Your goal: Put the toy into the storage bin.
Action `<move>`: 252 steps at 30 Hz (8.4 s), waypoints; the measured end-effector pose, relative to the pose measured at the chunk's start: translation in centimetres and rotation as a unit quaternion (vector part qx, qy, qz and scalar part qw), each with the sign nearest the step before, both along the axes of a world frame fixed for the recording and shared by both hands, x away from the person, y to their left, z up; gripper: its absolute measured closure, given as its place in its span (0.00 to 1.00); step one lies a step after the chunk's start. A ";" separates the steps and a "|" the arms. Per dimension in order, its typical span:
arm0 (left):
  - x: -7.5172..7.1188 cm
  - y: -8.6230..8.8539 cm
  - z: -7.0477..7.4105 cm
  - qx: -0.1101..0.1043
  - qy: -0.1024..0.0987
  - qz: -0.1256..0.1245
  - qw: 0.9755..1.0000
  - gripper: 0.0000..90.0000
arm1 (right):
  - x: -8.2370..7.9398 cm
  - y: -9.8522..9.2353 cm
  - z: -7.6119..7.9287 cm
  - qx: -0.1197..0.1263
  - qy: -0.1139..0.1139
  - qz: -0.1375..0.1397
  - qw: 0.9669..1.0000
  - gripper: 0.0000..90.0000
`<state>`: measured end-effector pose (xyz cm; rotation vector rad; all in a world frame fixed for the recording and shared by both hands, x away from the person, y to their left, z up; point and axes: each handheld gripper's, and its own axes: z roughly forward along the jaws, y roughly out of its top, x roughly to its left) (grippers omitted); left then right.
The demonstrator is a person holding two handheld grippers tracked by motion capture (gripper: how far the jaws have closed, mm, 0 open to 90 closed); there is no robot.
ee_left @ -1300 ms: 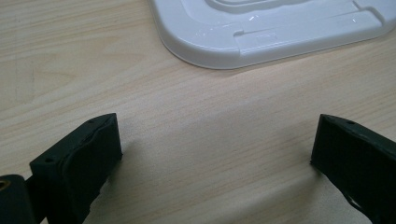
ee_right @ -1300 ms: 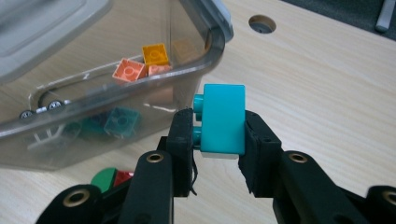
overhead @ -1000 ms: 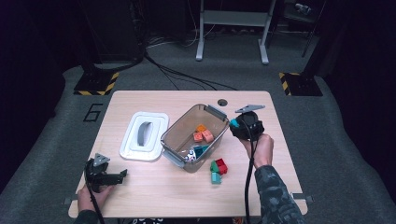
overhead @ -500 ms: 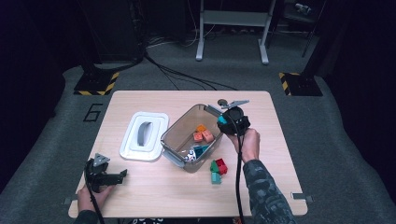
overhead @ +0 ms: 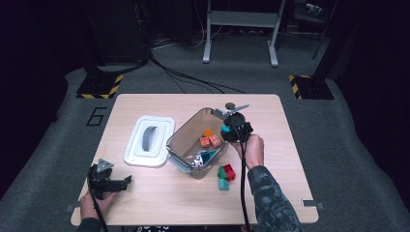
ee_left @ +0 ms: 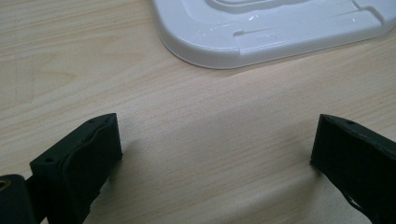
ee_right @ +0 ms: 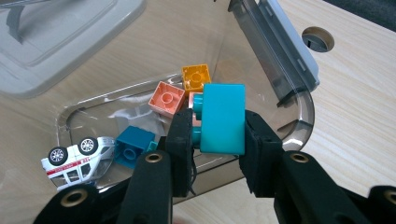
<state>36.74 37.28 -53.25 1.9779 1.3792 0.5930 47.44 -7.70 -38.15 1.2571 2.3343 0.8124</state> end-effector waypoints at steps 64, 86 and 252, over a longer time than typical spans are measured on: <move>0.0 0.0 0.1 0.001 0.003 -0.003 1.000 0.02 | -8.3 -4.3 -10.9 0.041 0.065 -0.021 0.997 0.63; 0.0 0.0 0.0 0.003 0.000 -0.002 1.000 0.02 | -7.8 -5.6 -8.8 0.050 0.046 -0.038 0.997 0.65; 0.0 -0.1 0.0 -0.001 -0.002 -0.001 1.000 0.02 | -6.9 -4.4 -9.2 0.054 0.032 -0.044 0.997 0.31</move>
